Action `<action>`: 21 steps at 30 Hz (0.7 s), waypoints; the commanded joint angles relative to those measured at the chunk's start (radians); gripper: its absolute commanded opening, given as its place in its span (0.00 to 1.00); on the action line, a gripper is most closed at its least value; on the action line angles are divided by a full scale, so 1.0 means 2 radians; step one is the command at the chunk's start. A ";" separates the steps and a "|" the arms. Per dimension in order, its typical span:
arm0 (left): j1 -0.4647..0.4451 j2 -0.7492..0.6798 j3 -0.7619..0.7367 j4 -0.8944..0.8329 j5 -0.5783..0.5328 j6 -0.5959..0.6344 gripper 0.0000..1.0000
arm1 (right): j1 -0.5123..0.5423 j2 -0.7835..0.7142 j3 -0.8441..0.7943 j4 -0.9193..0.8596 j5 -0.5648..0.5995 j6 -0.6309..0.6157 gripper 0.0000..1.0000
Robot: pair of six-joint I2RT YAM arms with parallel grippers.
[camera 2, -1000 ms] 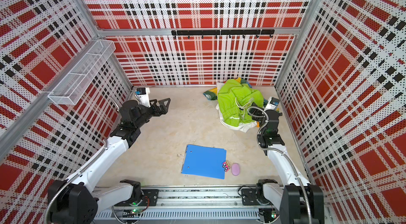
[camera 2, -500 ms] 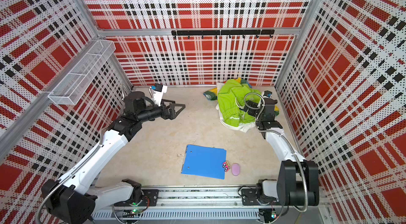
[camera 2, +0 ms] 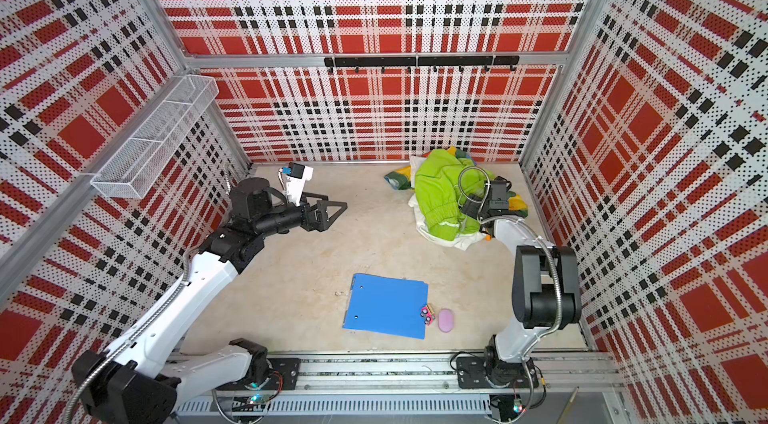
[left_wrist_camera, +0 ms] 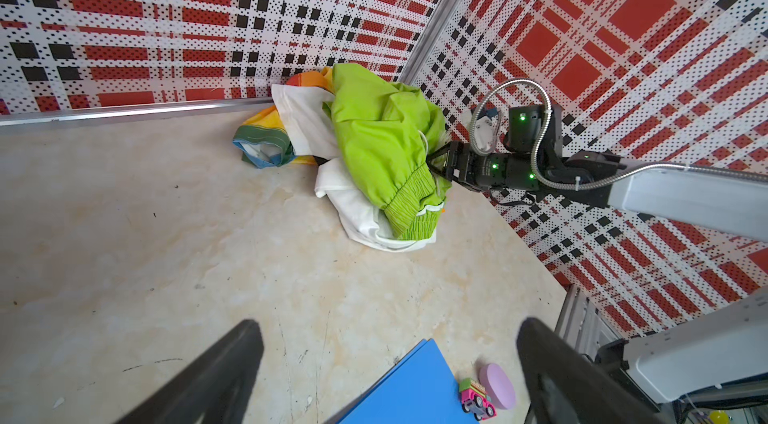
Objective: Pick out a specific cloth from the pile
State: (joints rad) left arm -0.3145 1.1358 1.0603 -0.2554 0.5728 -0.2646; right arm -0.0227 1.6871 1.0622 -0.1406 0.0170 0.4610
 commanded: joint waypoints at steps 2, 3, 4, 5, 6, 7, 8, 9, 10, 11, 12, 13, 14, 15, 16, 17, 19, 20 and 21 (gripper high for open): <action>0.005 -0.018 -0.007 0.012 0.007 0.000 0.99 | -0.003 0.015 0.033 0.041 -0.026 0.002 0.46; 0.007 -0.019 -0.008 0.014 0.007 0.000 0.99 | -0.003 0.017 0.042 0.044 -0.031 0.003 0.43; 0.008 -0.019 -0.009 0.014 0.008 -0.002 0.99 | -0.003 0.020 0.052 0.045 -0.036 0.018 0.41; 0.012 -0.018 -0.009 0.016 0.010 -0.003 0.99 | -0.003 0.024 0.064 0.047 -0.045 0.023 0.40; 0.015 -0.017 -0.010 0.018 0.015 -0.006 0.99 | -0.002 0.030 0.074 0.049 -0.054 0.027 0.40; 0.018 -0.017 -0.011 0.021 0.019 -0.009 0.99 | -0.002 0.036 0.085 0.051 -0.061 0.033 0.40; 0.021 -0.017 -0.012 0.025 0.023 -0.012 0.99 | 0.000 0.043 0.096 0.054 -0.065 0.040 0.41; 0.024 -0.018 -0.013 0.028 0.025 -0.015 0.99 | 0.002 0.050 0.104 0.058 -0.064 0.046 0.41; 0.026 -0.019 -0.015 0.031 0.026 -0.016 0.99 | 0.004 0.057 0.115 0.059 -0.062 0.053 0.41; 0.027 -0.020 -0.016 0.032 0.025 -0.017 0.99 | 0.007 0.065 0.125 0.059 -0.059 0.058 0.41; 0.027 -0.021 -0.017 0.034 0.021 -0.018 0.99 | 0.010 0.073 0.136 0.060 -0.059 0.061 0.41; 0.026 -0.022 -0.018 0.034 0.017 -0.018 0.99 | 0.013 0.083 0.149 0.059 -0.058 0.064 0.41; 0.026 -0.022 -0.018 0.035 0.016 -0.018 0.99 | 0.016 0.095 0.164 0.054 -0.058 0.066 0.41; 0.026 -0.022 -0.019 0.035 0.016 -0.018 0.99 | 0.021 0.108 0.179 0.045 -0.059 0.066 0.42; 0.026 -0.021 -0.018 0.034 0.016 -0.018 0.99 | 0.025 0.119 0.191 0.037 -0.059 0.065 0.42; 0.026 -0.021 -0.018 0.034 0.016 -0.018 0.99 | 0.031 0.128 0.199 0.034 -0.059 0.064 0.43; 0.026 -0.021 -0.019 0.035 0.014 -0.018 0.99 | 0.039 0.136 0.202 0.037 -0.059 0.063 0.45; 0.025 -0.021 -0.019 0.035 0.014 -0.017 0.99 | 0.043 0.140 0.203 0.037 -0.064 0.061 0.46; 0.025 -0.021 -0.019 0.035 0.014 -0.018 0.99 | 0.045 0.143 0.206 0.033 -0.073 0.059 0.47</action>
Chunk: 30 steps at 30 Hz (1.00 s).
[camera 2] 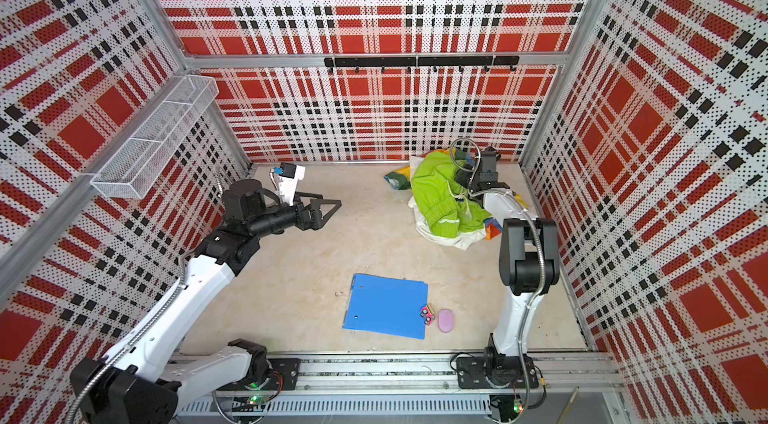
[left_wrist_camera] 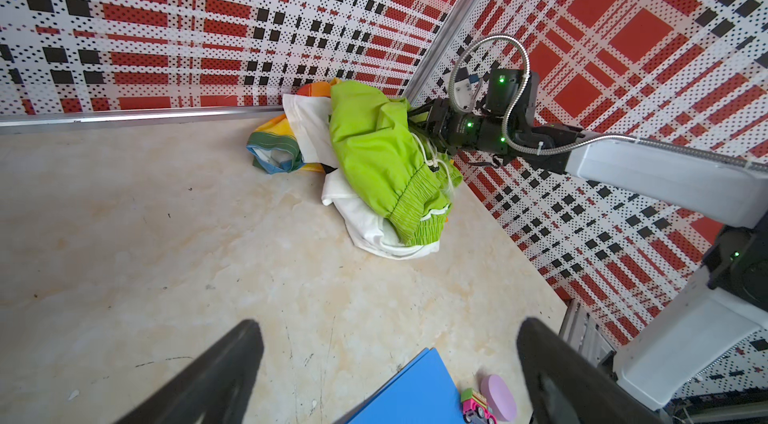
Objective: Pick out a specific cloth from the pile
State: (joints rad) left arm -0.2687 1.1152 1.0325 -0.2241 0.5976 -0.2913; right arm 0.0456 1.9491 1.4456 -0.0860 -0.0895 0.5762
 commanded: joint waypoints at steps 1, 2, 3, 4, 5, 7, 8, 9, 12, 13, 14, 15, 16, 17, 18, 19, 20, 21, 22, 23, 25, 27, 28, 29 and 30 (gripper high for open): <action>0.002 -0.011 -0.005 0.019 0.002 -0.004 0.99 | 0.013 0.015 0.020 -0.002 -0.029 -0.006 0.48; 0.001 -0.010 -0.005 0.018 0.002 -0.005 0.99 | 0.017 0.018 0.028 -0.017 -0.035 -0.020 0.47; 0.001 -0.010 -0.005 0.019 0.002 -0.005 0.99 | 0.024 0.018 0.039 -0.036 -0.032 -0.039 0.47; 0.001 -0.009 -0.005 0.019 0.003 -0.005 0.99 | 0.032 0.019 0.050 -0.058 -0.022 -0.061 0.46; 0.001 -0.009 -0.005 0.019 0.003 -0.005 0.99 | 0.041 0.021 0.061 -0.083 -0.009 -0.084 0.46; 0.002 -0.008 -0.005 0.019 0.003 -0.006 0.99 | 0.050 0.023 0.069 -0.109 -0.002 -0.099 0.45; 0.002 -0.008 -0.005 0.019 0.002 -0.007 0.99 | 0.053 0.023 0.066 -0.113 -0.007 -0.102 0.45; 0.003 -0.008 -0.005 0.019 0.001 -0.007 0.99 | 0.054 0.025 0.063 -0.114 -0.012 -0.103 0.45; 0.002 -0.011 -0.006 0.019 -0.003 -0.007 0.99 | 0.060 0.041 0.068 -0.132 -0.011 -0.109 0.45; 0.002 -0.011 -0.006 0.019 -0.003 -0.007 0.99 | 0.062 0.047 0.066 -0.136 -0.013 -0.109 0.45; 0.002 -0.011 -0.006 0.019 -0.004 -0.006 0.99 | 0.065 0.053 0.063 -0.136 -0.015 -0.107 0.45; 0.002 -0.011 -0.006 0.019 -0.004 -0.007 0.99 | 0.067 0.058 0.057 -0.133 -0.015 -0.104 0.45; 0.002 -0.011 -0.006 0.019 -0.005 -0.007 0.99 | 0.070 0.063 0.052 -0.130 -0.015 -0.099 0.45; 0.001 -0.010 -0.006 0.018 -0.005 -0.007 0.99 | 0.074 0.069 0.047 -0.127 -0.016 -0.094 0.45; 0.001 -0.010 -0.006 0.019 -0.006 -0.007 0.99 | 0.077 0.075 0.045 -0.124 -0.015 -0.089 0.46; 0.001 -0.010 -0.007 0.019 -0.007 -0.007 0.99 | 0.082 0.080 0.043 -0.120 -0.014 -0.084 0.46; 0.000 -0.009 -0.007 0.019 -0.007 -0.007 0.99 | 0.087 0.086 0.041 -0.115 -0.015 -0.078 0.47; 0.000 -0.009 -0.007 0.019 -0.007 -0.007 0.99 | 0.091 0.092 0.043 -0.112 -0.019 -0.075 0.48; -0.001 -0.009 -0.007 0.019 -0.008 -0.006 0.99 | 0.096 0.098 0.046 -0.111 -0.023 -0.072 0.49; -0.001 -0.009 -0.007 0.019 -0.009 -0.007 0.99 | 0.101 0.106 0.051 -0.114 -0.027 -0.071 0.50; -0.002 -0.010 -0.007 0.019 -0.013 -0.006 0.99 | 0.109 0.116 0.063 -0.124 -0.024 -0.073 0.50; -0.003 -0.012 -0.008 0.019 -0.018 -0.005 0.99 | 0.111 0.109 0.056 -0.115 -0.022 -0.067 0.50; -0.004 -0.012 -0.008 0.019 -0.020 -0.005 0.99 | 0.111 0.101 0.051 -0.111 -0.022 -0.063 0.52; -0.005 -0.013 -0.008 0.019 -0.021 -0.005 0.99 | 0.110 0.090 0.047 -0.109 -0.023 -0.062 0.53; -0.005 -0.012 -0.008 0.019 -0.022 -0.004 0.99 | 0.110 0.077 0.042 -0.107 -0.024 -0.062 0.55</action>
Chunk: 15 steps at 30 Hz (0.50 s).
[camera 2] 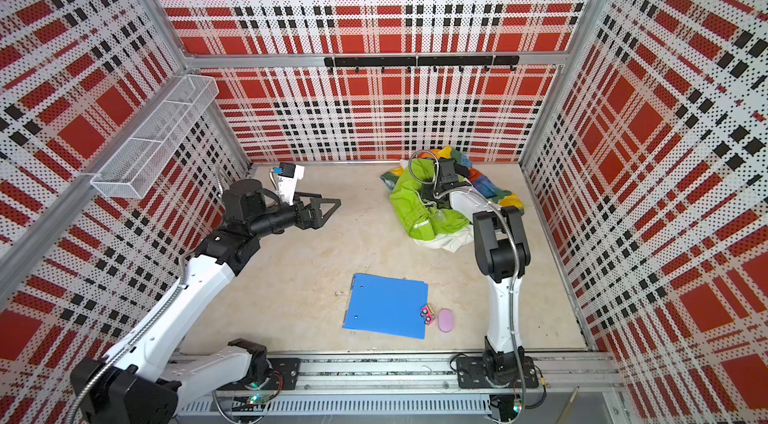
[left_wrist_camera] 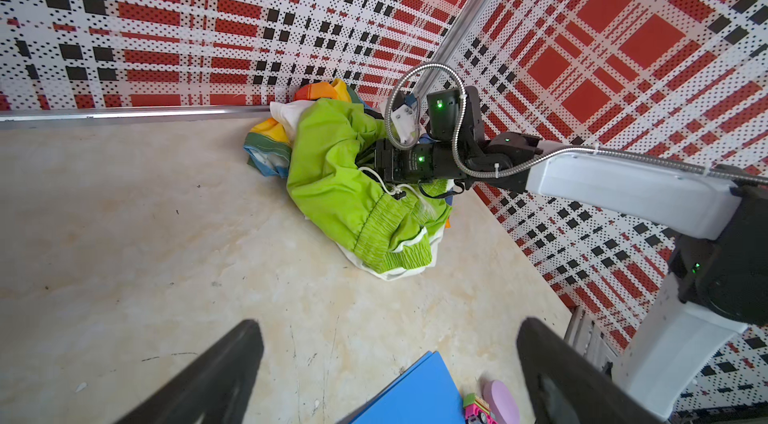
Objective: Pick out a specific cloth from the pile
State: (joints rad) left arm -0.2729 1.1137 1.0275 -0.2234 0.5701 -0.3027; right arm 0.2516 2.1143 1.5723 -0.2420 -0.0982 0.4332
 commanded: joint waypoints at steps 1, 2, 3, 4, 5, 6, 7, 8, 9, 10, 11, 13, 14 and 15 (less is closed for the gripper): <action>-0.004 -0.012 -0.006 0.019 -0.008 0.001 0.99 | 0.007 -0.021 -0.027 -0.025 -0.019 0.007 0.58; -0.004 -0.012 -0.006 0.019 -0.008 0.001 0.99 | 0.006 -0.041 -0.034 -0.022 -0.018 0.005 0.60; -0.004 -0.012 -0.006 0.018 -0.008 0.001 0.99 | 0.004 -0.058 -0.040 -0.020 -0.017 0.003 0.62; -0.004 -0.012 -0.006 0.018 -0.008 0.002 0.99 | 0.000 -0.075 -0.045 -0.020 -0.014 -0.001 0.66; -0.004 -0.013 -0.006 0.018 -0.009 0.002 0.99 | -0.007 -0.093 -0.051 -0.021 -0.012 -0.004 0.69; -0.004 -0.013 -0.006 0.019 -0.009 0.002 0.99 | -0.015 -0.108 -0.058 -0.021 -0.014 -0.007 0.71; -0.005 -0.014 -0.006 0.019 -0.010 0.002 0.99 | -0.025 -0.124 -0.064 -0.021 -0.015 -0.009 0.73; -0.004 -0.014 -0.007 0.018 -0.010 0.002 0.99 | -0.038 -0.140 -0.073 -0.021 -0.018 -0.012 0.75; -0.005 -0.015 -0.007 0.018 -0.011 0.001 0.99 | -0.051 -0.153 -0.081 -0.021 -0.019 -0.014 0.78; -0.005 -0.015 -0.007 0.018 -0.010 0.002 0.99 | -0.064 -0.165 -0.089 -0.021 -0.020 -0.017 0.80; -0.005 -0.015 -0.007 0.019 -0.010 0.002 0.99 | -0.081 -0.175 -0.098 -0.020 -0.019 -0.019 0.84; -0.005 -0.014 -0.006 0.018 -0.009 0.001 0.99 | -0.112 -0.181 -0.110 -0.023 -0.024 -0.022 0.89; -0.005 -0.014 -0.006 0.018 -0.008 0.001 0.99 | -0.127 -0.182 -0.116 -0.024 -0.027 -0.023 0.93; -0.005 -0.014 -0.006 0.018 -0.008 0.001 0.99 | -0.139 -0.183 -0.123 -0.023 -0.025 -0.024 0.95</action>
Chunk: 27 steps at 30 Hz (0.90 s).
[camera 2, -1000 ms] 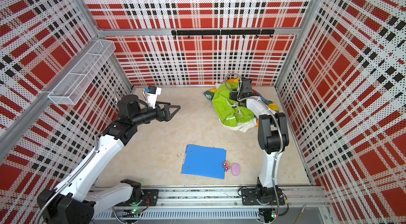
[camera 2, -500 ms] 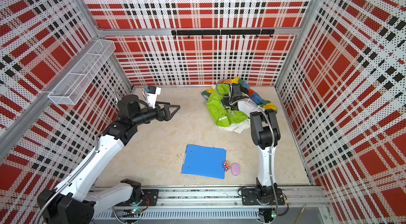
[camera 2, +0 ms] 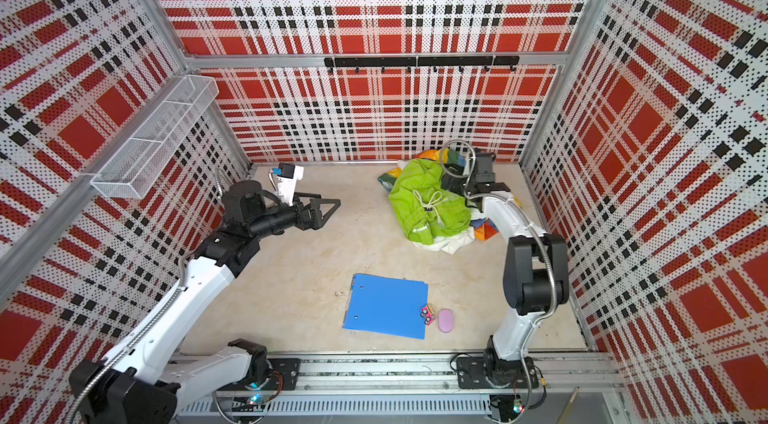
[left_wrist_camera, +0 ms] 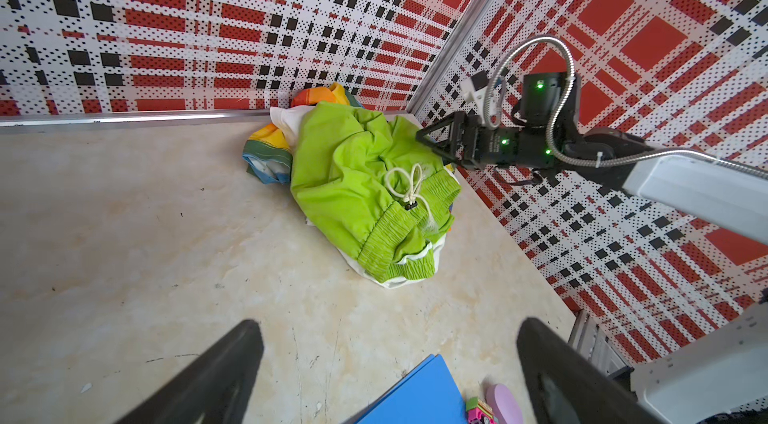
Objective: Pick out a specific cloth from the pile
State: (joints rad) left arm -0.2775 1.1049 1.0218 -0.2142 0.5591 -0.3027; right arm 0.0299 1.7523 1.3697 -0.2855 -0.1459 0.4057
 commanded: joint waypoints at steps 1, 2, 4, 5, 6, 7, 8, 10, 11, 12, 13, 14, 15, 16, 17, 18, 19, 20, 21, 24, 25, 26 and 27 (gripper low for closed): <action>-0.002 -0.010 -0.003 0.014 -0.003 0.001 0.99 | -0.038 -0.001 -0.029 0.001 0.002 -0.011 0.96; -0.002 -0.010 -0.003 0.014 -0.003 0.001 0.99 | -0.048 0.000 -0.037 0.005 0.003 -0.011 0.97; -0.002 -0.010 -0.003 0.014 -0.004 0.001 0.99 | -0.057 0.006 -0.050 0.011 -0.008 -0.010 0.96; -0.001 -0.010 -0.003 0.014 -0.004 0.001 0.99 | -0.059 0.010 -0.056 0.015 -0.010 -0.010 0.95; -0.002 -0.009 -0.003 0.014 -0.004 0.001 0.99 | -0.059 0.013 -0.061 0.019 -0.010 -0.010 0.93; -0.001 -0.008 -0.003 0.014 -0.003 0.001 0.99 | -0.059 0.016 -0.067 0.024 -0.015 -0.008 0.91; -0.001 -0.007 -0.002 0.014 -0.002 0.000 0.99 | -0.058 0.020 -0.071 0.030 -0.019 -0.005 0.86; 0.000 -0.006 -0.002 0.015 -0.001 0.000 0.99 | -0.059 0.026 -0.078 0.039 -0.029 0.001 0.74; 0.000 -0.007 -0.002 0.014 -0.001 0.000 0.99 | -0.059 0.030 -0.080 0.043 -0.033 0.003 0.65; 0.001 -0.007 -0.003 0.014 -0.001 0.000 0.99 | -0.058 0.030 -0.080 0.044 -0.036 0.005 0.54; 0.001 -0.007 -0.003 0.014 -0.001 0.000 0.99 | -0.058 0.029 -0.081 0.046 -0.034 0.007 0.43; 0.001 -0.008 -0.003 0.014 -0.002 0.000 0.99 | -0.056 0.026 -0.082 0.047 -0.030 0.007 0.32; 0.001 -0.008 -0.003 0.014 -0.001 0.000 0.99 | -0.055 0.021 -0.083 0.047 -0.023 0.009 0.24; 0.001 -0.009 -0.003 0.014 -0.001 0.000 0.99 | -0.053 0.014 -0.083 0.048 -0.018 0.008 0.18; 0.002 -0.009 -0.003 0.014 -0.002 -0.001 0.99 | -0.049 0.005 -0.084 0.050 -0.013 0.004 0.14; 0.002 -0.009 -0.003 0.014 -0.002 -0.001 0.99 | -0.043 -0.005 -0.084 0.051 -0.005 0.001 0.11; 0.002 -0.009 -0.003 0.014 -0.001 -0.001 0.99 | -0.037 -0.014 -0.084 0.050 -0.001 -0.002 0.09; 0.002 -0.010 -0.003 0.014 -0.001 0.000 0.99 | -0.030 -0.023 -0.082 0.050 0.002 -0.003 0.08; 0.002 -0.010 -0.003 0.014 -0.001 -0.001 0.99 | -0.021 -0.032 -0.081 0.051 0.003 -0.004 0.08; 0.003 -0.012 -0.003 0.014 -0.003 -0.002 0.99 | 0.011 -0.044 -0.073 0.053 0.009 -0.006 0.08; 0.003 -0.012 -0.003 0.014 -0.005 -0.002 0.99 | 0.022 -0.042 -0.070 0.055 0.010 -0.004 0.09; 0.003 -0.011 -0.004 0.014 -0.005 -0.003 0.99 | 0.033 -0.038 -0.065 0.055 0.009 -0.001 0.09; 0.003 -0.011 -0.003 0.014 -0.005 -0.004 0.99 | 0.044 -0.031 -0.058 0.054 0.008 0.002 0.10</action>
State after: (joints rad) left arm -0.2752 1.1042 1.0218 -0.2104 0.5571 -0.3069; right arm 0.0692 1.6932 1.2186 -0.2276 -0.1322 0.4114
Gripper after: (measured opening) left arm 0.992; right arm 0.094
